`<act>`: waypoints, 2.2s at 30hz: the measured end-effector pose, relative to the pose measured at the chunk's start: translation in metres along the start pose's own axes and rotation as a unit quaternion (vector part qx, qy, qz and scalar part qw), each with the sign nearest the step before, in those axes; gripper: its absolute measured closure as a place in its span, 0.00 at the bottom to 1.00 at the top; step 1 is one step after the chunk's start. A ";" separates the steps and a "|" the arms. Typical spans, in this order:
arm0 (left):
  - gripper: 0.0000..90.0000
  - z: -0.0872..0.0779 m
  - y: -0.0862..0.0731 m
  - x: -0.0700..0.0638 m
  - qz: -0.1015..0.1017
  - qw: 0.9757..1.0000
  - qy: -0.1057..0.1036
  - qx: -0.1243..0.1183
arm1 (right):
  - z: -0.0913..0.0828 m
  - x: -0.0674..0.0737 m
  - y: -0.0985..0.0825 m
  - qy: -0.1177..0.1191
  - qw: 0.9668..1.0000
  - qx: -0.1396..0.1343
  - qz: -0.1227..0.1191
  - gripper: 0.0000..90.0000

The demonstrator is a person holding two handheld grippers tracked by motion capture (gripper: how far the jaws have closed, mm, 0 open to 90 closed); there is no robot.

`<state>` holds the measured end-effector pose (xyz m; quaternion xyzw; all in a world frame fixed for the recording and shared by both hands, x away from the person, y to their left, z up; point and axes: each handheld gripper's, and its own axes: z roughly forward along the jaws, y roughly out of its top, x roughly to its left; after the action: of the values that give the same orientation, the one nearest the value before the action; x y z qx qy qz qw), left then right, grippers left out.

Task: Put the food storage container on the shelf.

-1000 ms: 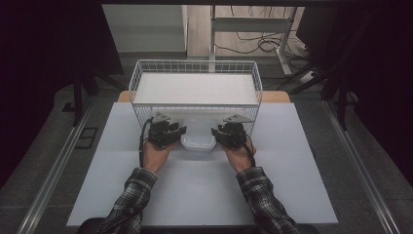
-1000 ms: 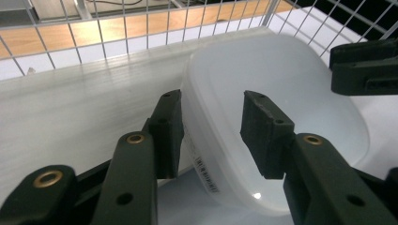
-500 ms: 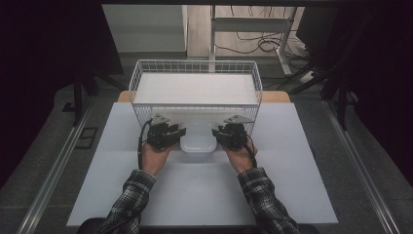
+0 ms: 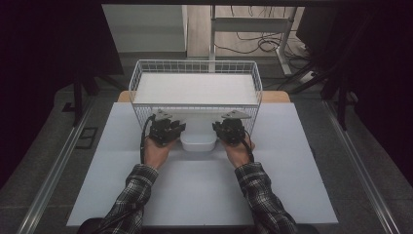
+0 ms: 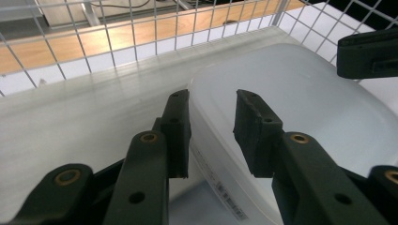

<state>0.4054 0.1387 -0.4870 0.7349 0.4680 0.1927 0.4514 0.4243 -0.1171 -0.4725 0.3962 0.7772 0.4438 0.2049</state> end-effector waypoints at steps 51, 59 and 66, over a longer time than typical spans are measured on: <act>0.30 -0.076 -0.055 -0.010 0.011 0.998 -0.033 -0.053 | -0.009 0.058 -0.059 0.120 0.988 0.075 -0.057 0.98; 0.13 -0.098 -0.078 -0.018 0.021 0.998 -0.032 -0.043 | -0.002 0.061 -0.056 0.119 0.988 0.069 -0.064 0.98; 0.10 -0.114 -0.100 -0.018 0.014 0.999 -0.036 -0.020 | 0.001 0.057 -0.043 0.110 0.991 0.054 -0.061 0.98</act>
<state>0.2649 0.1932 -0.5098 0.7388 0.4365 0.1818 0.4802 0.3725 -0.0836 -0.5076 0.3078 0.8403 0.4290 0.1233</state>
